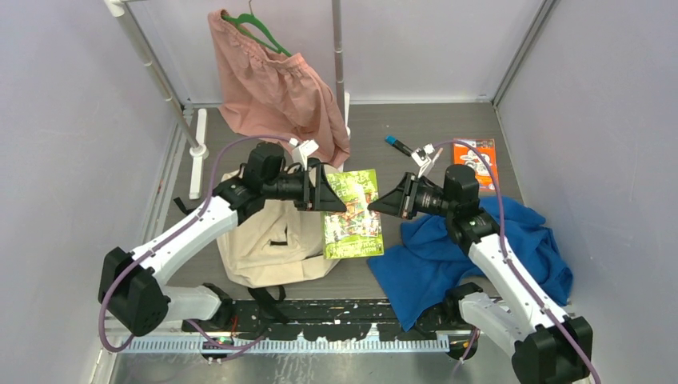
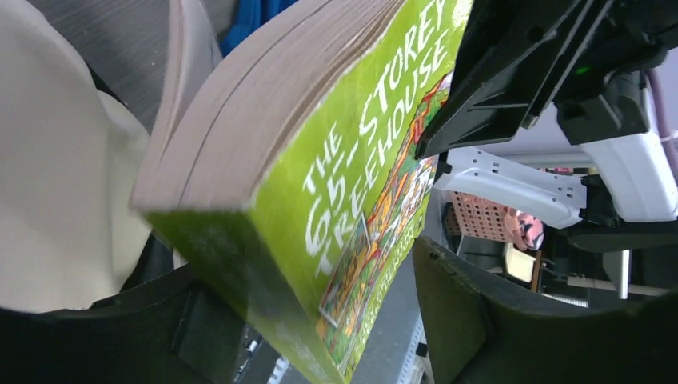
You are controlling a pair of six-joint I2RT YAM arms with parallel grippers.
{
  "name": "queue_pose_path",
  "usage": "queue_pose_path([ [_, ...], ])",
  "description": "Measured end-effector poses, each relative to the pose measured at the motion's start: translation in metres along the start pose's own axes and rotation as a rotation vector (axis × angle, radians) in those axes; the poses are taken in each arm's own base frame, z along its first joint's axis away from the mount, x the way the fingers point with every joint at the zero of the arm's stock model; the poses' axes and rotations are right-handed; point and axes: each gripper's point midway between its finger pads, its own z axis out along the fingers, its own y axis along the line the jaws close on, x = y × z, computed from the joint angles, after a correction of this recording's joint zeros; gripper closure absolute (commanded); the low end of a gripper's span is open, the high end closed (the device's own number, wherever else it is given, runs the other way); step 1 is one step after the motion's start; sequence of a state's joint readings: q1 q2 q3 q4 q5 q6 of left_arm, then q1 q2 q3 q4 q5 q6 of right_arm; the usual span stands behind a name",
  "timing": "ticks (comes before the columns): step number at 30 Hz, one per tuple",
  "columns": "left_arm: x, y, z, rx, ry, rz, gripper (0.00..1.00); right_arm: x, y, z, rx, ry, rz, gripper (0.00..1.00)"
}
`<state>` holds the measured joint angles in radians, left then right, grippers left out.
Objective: Pack the student bag
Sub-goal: Pick up the book from the center of the board.
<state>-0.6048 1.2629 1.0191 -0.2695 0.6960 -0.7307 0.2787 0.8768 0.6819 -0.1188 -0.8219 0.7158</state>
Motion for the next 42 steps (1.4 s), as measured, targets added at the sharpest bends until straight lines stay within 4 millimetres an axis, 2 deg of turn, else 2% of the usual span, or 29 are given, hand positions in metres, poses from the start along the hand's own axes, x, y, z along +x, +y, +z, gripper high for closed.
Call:
queue_pose_path([
  [2, 0.0, 0.0, 0.004, 0.019, 0.0, -0.025, 0.67, 0.002, 0.001, 0.005, -0.041, 0.014, 0.03, 0.99],
  [3, 0.0, 0.001, 0.005, 0.019, -0.001, -0.038, 0.85, 0.003, 0.0, 0.007, -0.054, 0.024, 0.047, 0.93],
  [4, 0.0, 0.003, 0.007, 0.018, 0.0, -0.048, 0.97, 0.004, -0.001, 0.008, -0.057, 0.032, 0.062, 0.57],
  [5, -0.001, 0.004, 0.007, 0.019, -0.005, -0.061, 1.0, 0.004, -0.005, 0.01, -0.048, 0.035, 0.076, 0.23],
  [6, -0.002, 0.004, 0.008, 0.017, -0.009, -0.062, 1.0, 0.004, -0.01, 0.012, -0.029, 0.037, 0.091, 0.07],
  [7, -0.003, 0.005, 0.008, 0.011, -0.016, -0.068, 1.0, 0.005, -0.015, 0.012, 0.002, 0.038, 0.114, 0.01],
  [9, -0.006, 0.01, 0.009, -0.025, -0.042, -0.07, 1.0, 0.003, -0.024, 0.011, 0.077, 0.026, 0.13, 0.0],
  [12, -0.012, 0.022, 0.004, -0.11, -0.098, -0.077, 1.0, -0.012, -0.033, 0.002, 0.196, -0.065, 0.139, 0.0],
  [16, -0.033, 0.022, -0.021, -0.2, -0.263, -0.065, 1.0, -0.023, -0.027, -0.016, 0.208, -0.257, 0.219, 0.0],
  [18, -0.047, 0.014, -0.037, -0.195, -0.387, -0.059, 1.0, -0.02, -0.032, -0.018, 0.167, -0.333, 0.301, 0.0],
  [21, -0.059, 0.002, -0.053, -0.155, -0.508, -0.067, 1.0, -0.001, -0.051, -0.011, 0.147, -0.376, 0.432, 0.0],
  [23, -0.066, -0.002, -0.052, -0.128, -0.534, -0.077, 1.0, 0.012, -0.059, -0.004, 0.154, -0.366, 0.49, 0.0],
  [25, -0.072, -0.002, -0.044, -0.109, -0.536, -0.097, 1.0, 0.018, -0.057, 0.003, 0.129, -0.365, 0.52, 0.0],
  [28, -0.075, 0.006, -0.032, -0.104, -0.524, -0.141, 1.0, 0.015, -0.043, 0.012, 0.029, -0.389, 0.551, 0.0],
  [31, -0.075, 0.01, -0.026, -0.095, -0.523, -0.173, 1.0, 0.013, -0.041, 0.021, -0.03, -0.41, 0.591, 0.0],
  [34, -0.08, 0.004, -0.025, -0.062, -0.534, -0.183, 1.0, 0.013, -0.044, 0.032, -0.048, -0.41, 0.626, 0.0],
  [39, -0.087, -0.009, -0.026, -0.003, -0.554, -0.188, 1.0, 0.004, -0.032, 0.045, -0.131, -0.432, 0.622, 0.0],
  [42, -0.089, -0.01, -0.026, 0.011, -0.563, -0.193, 1.0, -0.005, -0.027, 0.05, -0.184, -0.45, 0.618, 0.12],
])
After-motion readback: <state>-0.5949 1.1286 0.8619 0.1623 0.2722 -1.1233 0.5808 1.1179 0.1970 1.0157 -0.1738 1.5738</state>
